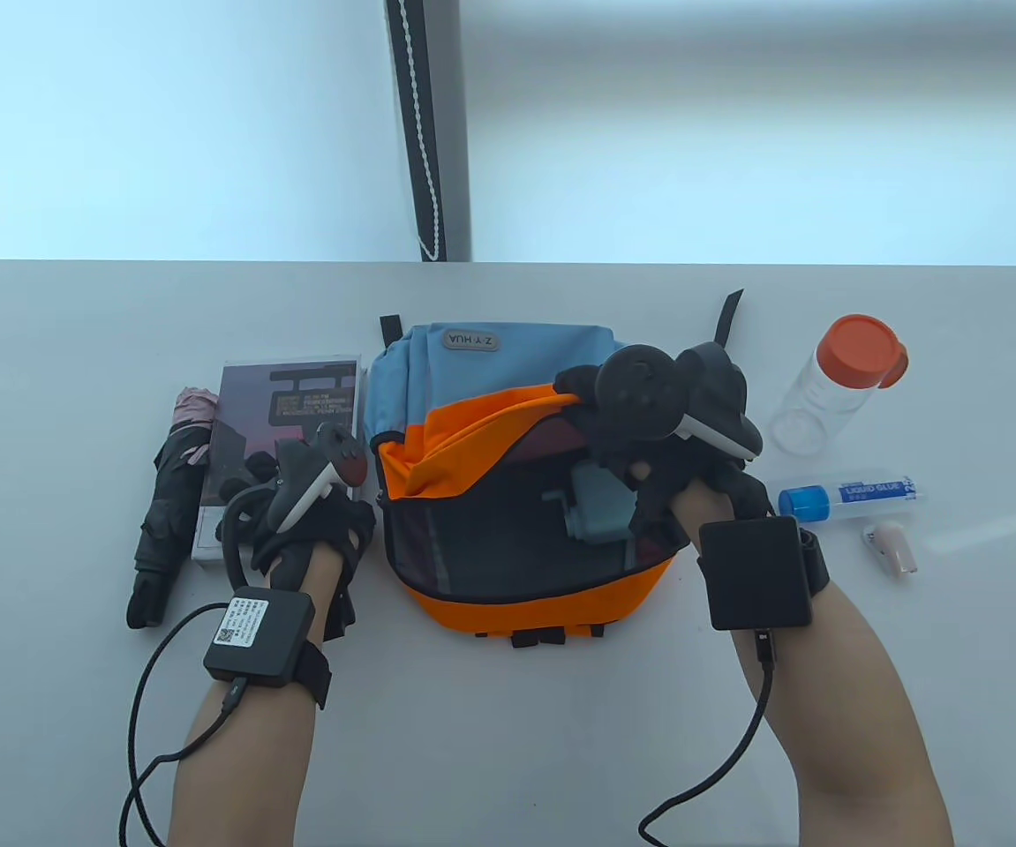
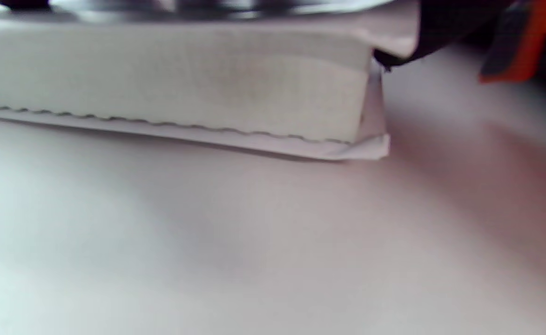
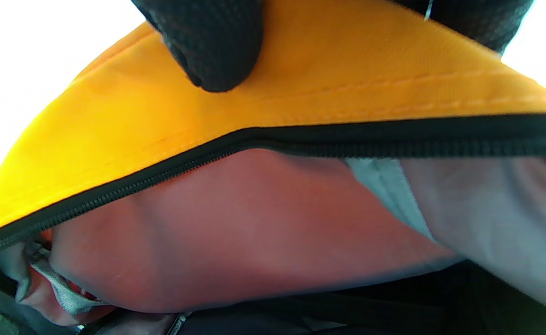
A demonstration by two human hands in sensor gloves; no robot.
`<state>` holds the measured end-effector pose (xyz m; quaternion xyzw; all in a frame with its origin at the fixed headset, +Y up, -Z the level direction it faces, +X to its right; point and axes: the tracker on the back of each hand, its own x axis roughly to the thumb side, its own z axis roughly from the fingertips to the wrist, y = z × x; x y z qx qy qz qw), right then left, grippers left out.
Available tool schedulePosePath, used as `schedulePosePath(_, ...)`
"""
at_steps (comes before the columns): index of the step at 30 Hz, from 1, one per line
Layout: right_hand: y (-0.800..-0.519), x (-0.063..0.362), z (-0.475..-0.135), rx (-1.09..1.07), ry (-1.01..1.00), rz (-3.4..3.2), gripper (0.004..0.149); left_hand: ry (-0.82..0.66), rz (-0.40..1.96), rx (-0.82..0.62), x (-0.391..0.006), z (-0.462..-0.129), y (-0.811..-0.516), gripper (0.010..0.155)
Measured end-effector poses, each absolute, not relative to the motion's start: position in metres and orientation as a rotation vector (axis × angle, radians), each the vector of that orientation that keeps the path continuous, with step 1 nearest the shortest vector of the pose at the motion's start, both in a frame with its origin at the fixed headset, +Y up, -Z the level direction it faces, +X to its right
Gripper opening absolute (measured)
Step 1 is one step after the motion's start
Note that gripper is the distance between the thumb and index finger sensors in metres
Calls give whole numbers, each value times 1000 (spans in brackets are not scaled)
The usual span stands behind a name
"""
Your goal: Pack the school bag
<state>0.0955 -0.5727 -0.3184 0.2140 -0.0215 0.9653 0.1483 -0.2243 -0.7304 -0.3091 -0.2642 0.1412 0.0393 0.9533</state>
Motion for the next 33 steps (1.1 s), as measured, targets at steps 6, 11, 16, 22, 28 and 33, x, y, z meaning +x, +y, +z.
schedulePosePath(6, -573, 95, -318, 617, -63, 2777, 45, 203, 370, -515, -249, -303, -692, 98)
schedulePosePath(11, -572, 96, -318, 616, -62, 2773, 45, 138, 466, -334, -273, -290, -655, 74)
schedulePosePath(16, -572, 97, -318, 615, -59, 2773, 45, 133, 462, -223, -295, -284, -637, 59)
schedulePosePath(22, -572, 96, -318, 613, -62, 2779, 45, 61, 470, -255, -299, -279, -643, 96)
schedulePosePath(28, -572, 96, -319, 606, -58, 2781, 45, 81, 255, -202, -275, -273, -647, 99)
schedulePosePath(33, -573, 94, -319, 606, -53, 2783, 45, 68, 216, -24, -269, -259, -631, 96)
